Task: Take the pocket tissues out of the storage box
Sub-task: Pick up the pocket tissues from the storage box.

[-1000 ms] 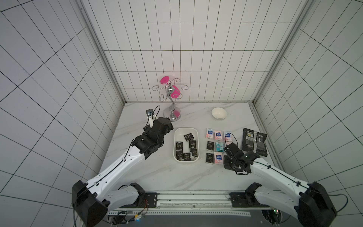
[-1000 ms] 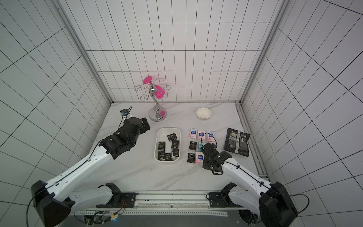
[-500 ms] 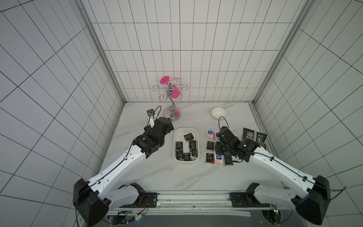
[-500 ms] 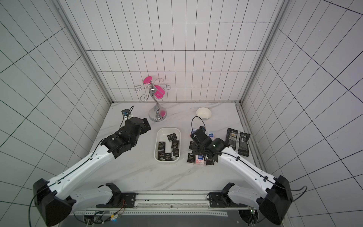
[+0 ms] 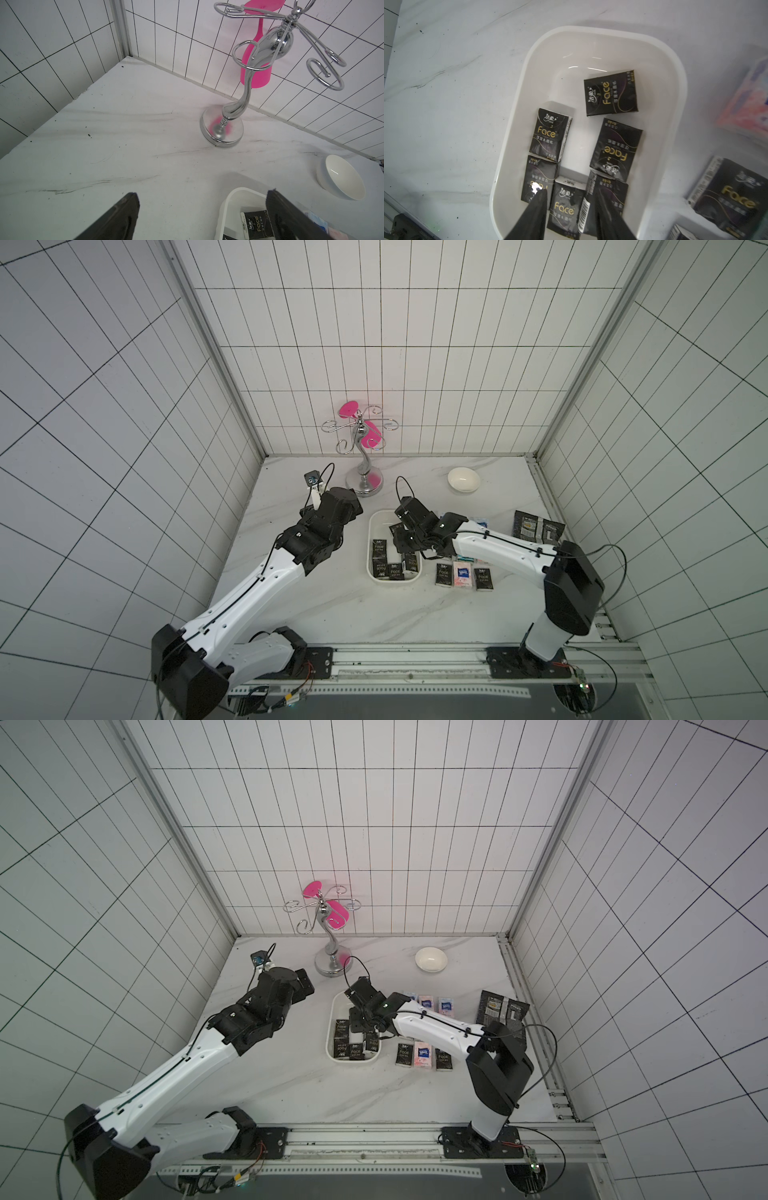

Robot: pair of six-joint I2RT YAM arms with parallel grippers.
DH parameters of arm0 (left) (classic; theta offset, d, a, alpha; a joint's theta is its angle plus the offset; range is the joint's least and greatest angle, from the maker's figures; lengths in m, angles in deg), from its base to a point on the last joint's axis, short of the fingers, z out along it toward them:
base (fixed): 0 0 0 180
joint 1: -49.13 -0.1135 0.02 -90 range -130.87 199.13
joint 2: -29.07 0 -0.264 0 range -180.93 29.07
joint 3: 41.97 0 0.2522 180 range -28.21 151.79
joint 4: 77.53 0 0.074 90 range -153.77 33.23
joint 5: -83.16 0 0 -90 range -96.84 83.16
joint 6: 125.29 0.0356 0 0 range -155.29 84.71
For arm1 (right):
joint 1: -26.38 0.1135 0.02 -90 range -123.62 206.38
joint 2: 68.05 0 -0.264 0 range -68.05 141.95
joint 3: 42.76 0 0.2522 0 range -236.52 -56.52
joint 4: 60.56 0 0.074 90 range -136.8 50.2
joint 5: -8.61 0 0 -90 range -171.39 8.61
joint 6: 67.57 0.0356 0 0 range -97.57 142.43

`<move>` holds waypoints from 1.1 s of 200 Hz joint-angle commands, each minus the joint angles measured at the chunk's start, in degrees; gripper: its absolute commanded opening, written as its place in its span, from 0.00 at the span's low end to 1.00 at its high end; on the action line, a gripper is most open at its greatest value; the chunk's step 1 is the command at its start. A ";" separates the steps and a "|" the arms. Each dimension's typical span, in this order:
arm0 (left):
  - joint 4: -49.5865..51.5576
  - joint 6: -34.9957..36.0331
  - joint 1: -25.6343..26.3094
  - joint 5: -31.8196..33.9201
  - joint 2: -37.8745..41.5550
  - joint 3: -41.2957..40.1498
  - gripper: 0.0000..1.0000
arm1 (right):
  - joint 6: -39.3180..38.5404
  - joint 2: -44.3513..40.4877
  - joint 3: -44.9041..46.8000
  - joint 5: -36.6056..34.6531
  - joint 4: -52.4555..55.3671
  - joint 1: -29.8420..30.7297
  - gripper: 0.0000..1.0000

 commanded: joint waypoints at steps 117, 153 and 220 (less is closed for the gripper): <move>1.34 0.90 -0.95 -0.21 0.63 1.16 0.99 | 1.92 12.78 -4.38 6.92 -7.63 0.48 0.37; 1.42 1.39 -1.13 0.07 0.44 1.93 0.98 | 2.73 14.28 -3.99 7.49 -8.00 -0.15 0.37; 1.88 1.65 -1.43 -0.03 0.56 2.50 0.98 | 3.43 17.32 -5.48 9.26 -8.38 -0.17 0.15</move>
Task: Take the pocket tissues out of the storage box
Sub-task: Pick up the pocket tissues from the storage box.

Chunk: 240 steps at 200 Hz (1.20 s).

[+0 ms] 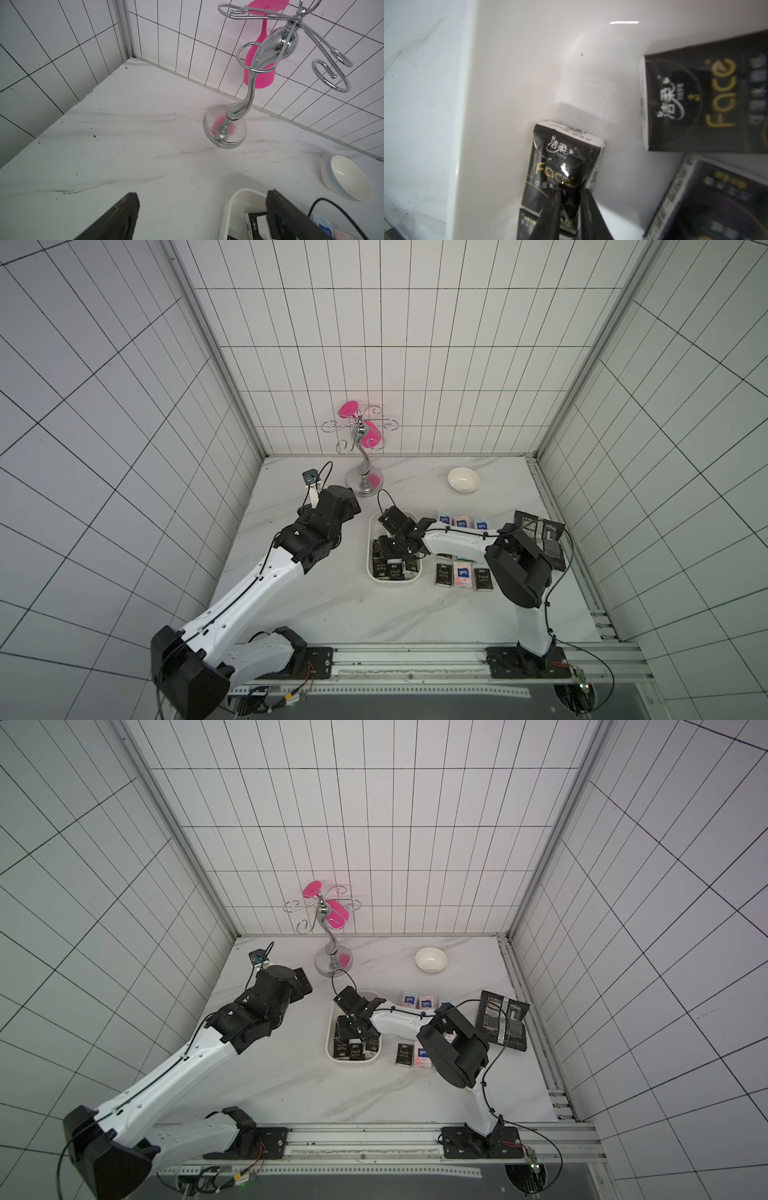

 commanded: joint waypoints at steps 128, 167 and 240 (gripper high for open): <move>0.27 0.39 -0.63 0.57 1.24 1.02 0.98 | -0.36 -11.25 2.06 -1.38 -0.69 -0.63 0.00; 0.94 0.31 -1.49 0.91 1.91 0.75 0.99 | -0.35 -19.83 8.39 -3.13 -0.13 -1.87 0.00; 0.04 0.58 -2.01 0.27 0.63 1.54 0.99 | -0.72 -43.93 28.52 -6.13 9.29 -4.82 0.00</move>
